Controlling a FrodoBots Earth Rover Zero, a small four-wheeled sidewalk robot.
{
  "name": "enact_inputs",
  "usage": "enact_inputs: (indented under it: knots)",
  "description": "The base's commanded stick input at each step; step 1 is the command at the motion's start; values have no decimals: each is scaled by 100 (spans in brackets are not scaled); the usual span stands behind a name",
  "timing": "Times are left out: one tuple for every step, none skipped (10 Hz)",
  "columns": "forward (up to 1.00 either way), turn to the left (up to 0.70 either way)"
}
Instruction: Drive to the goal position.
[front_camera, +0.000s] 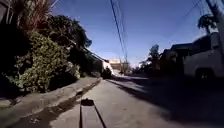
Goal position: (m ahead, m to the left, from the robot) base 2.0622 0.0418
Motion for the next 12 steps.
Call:
enact_inputs:
  knots:
    - [100, 0]
    - [100, 0]
    - [100, 0]
    - [100, 0]
    - [100, 0]
    - [100, 0]
    - [100, 0]
    - [100, -2]
    - [100, -4]
    - [100, -6]
    - [100, -10]
    - [100, -10]
